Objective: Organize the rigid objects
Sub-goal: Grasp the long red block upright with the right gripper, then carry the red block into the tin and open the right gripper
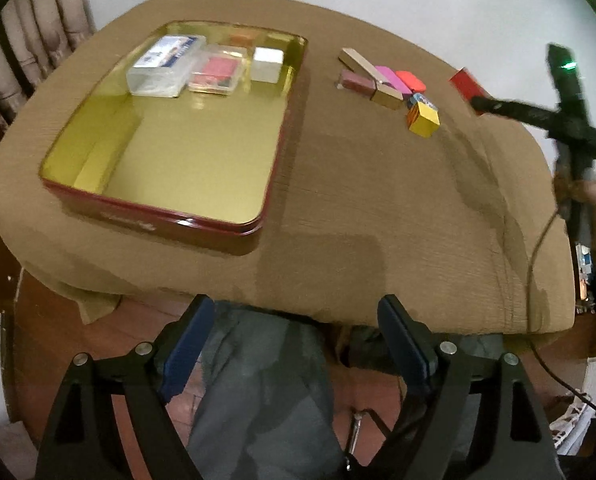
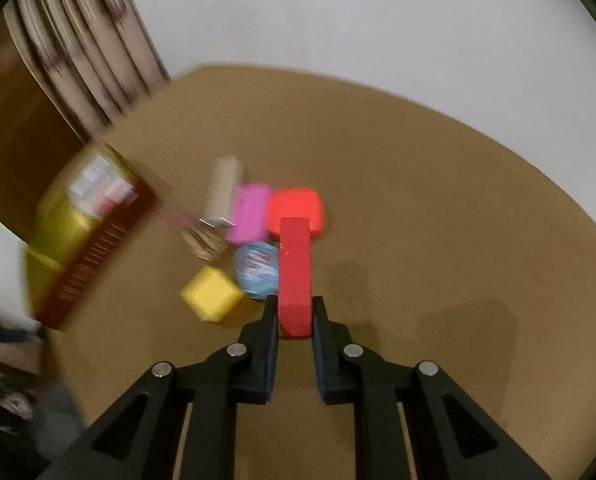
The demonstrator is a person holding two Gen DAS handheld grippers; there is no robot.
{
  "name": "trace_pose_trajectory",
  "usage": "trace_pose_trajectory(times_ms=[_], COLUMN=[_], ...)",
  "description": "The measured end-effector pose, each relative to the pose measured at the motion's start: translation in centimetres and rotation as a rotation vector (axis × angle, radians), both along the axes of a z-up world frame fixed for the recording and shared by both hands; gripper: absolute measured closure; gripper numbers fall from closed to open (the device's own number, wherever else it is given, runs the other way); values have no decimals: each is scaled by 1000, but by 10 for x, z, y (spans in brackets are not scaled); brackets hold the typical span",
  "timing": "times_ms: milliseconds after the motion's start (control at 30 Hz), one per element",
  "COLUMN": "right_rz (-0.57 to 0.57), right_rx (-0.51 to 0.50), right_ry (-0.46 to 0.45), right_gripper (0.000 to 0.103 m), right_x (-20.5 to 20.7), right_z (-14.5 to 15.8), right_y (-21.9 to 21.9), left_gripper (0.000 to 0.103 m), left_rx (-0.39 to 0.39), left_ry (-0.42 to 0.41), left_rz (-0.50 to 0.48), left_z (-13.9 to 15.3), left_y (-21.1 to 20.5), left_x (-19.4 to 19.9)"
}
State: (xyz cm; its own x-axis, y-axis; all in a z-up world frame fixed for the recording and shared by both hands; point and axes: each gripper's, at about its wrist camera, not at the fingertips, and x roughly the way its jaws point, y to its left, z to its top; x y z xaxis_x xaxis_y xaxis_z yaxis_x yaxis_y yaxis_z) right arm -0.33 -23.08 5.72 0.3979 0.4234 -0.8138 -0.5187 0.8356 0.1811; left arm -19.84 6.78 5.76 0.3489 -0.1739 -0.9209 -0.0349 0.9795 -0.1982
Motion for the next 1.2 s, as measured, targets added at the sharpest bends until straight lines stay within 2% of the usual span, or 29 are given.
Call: trace_pose_trajectory(times_ms=[133, 267, 333, 433, 600, 767, 833, 933, 967, 1067, 1200], right_rz=[60, 157, 205, 235, 129, 17, -17, -64, -88, -114, -129], right_rx=[146, 247, 268, 241, 207, 148, 95, 79, 55, 86, 124], right_ry=[21, 72, 99, 137, 229, 245, 234, 257, 247, 263, 150], right_gripper=[88, 88, 88, 88, 88, 88, 88, 87, 86, 76, 76], right_x=[-23, -36, -41, -43, -32, -30, -29, -27, -25, -20, -27], right_z=[46, 64, 64, 53, 16, 1, -5, -11, -11, -8, 15], right_y=[26, 87, 130, 188, 236, 248, 249, 248, 249, 243, 222], left_gripper=[21, 21, 21, 21, 21, 21, 21, 21, 21, 21, 21], left_rx=[11, -10, 8, 5, -30, -65, -78, -87, -92, -96, -96], left_ry=[-3, -4, -2, -11, -23, -23, -28, -28, -29, -34, -42], left_rz=[25, 54, 63, 85, 139, 163, 166, 162, 160, 156, 147], left_z=[0, -2, -3, -4, -7, -13, -14, -15, -15, -14, -12], left_y=[8, 17, 25, 37, 70, 89, 93, 95, 96, 96, 95], left_x=[-13, -26, -34, -42, -54, -58, -60, -62, -62, -63, -65])
